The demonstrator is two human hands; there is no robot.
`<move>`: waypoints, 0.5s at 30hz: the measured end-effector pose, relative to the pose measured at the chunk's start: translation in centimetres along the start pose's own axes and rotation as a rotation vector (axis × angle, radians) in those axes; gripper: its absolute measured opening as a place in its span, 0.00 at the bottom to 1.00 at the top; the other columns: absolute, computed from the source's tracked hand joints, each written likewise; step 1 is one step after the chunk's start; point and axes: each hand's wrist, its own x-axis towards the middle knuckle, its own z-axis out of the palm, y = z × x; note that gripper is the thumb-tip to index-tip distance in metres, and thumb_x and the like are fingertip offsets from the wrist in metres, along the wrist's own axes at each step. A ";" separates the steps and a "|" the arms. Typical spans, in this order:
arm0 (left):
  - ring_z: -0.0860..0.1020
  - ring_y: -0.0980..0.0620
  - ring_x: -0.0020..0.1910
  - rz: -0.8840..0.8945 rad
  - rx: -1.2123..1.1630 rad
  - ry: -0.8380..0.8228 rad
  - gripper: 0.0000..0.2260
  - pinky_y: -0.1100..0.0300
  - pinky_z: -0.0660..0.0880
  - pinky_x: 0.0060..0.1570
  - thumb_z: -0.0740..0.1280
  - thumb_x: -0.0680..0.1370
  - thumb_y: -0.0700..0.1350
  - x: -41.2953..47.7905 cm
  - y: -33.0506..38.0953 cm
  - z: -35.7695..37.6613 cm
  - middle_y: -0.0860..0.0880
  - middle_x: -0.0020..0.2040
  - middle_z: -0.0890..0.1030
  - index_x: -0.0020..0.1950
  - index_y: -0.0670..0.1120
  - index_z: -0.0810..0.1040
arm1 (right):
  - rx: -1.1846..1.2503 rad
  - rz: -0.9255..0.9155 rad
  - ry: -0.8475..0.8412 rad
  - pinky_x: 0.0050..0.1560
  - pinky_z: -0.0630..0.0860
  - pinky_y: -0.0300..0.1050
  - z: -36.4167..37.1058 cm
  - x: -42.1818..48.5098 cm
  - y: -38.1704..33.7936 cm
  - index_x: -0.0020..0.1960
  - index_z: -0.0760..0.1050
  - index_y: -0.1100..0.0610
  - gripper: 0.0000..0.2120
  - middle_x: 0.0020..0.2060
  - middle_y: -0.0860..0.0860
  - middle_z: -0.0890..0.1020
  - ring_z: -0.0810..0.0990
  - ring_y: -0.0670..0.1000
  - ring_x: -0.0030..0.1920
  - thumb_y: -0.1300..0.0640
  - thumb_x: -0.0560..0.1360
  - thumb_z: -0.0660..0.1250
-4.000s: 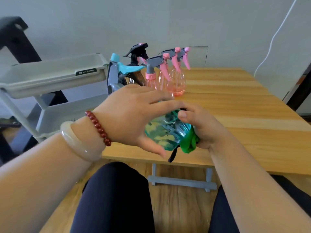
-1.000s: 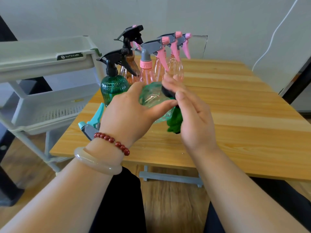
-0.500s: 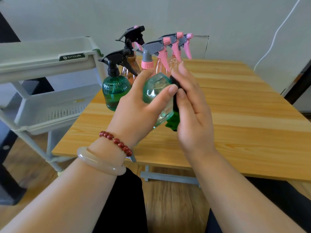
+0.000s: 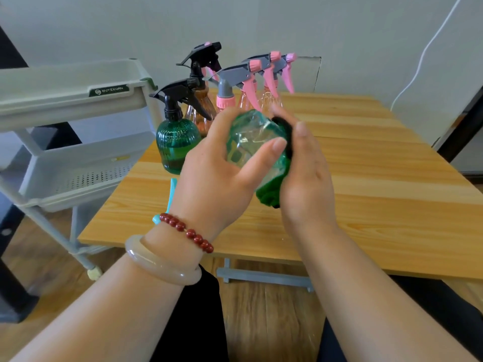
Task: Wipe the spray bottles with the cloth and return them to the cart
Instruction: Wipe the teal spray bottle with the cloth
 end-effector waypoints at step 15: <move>0.74 0.65 0.27 0.002 0.121 0.019 0.31 0.72 0.66 0.26 0.55 0.69 0.72 -0.1 -0.9 0.1 0.59 0.29 0.76 0.66 0.56 0.68 | -0.360 -0.227 -0.093 0.66 0.72 0.45 -0.5 0.0 0.4 0.65 0.76 0.56 0.19 0.61 0.45 0.79 0.76 0.45 0.65 0.52 0.83 0.51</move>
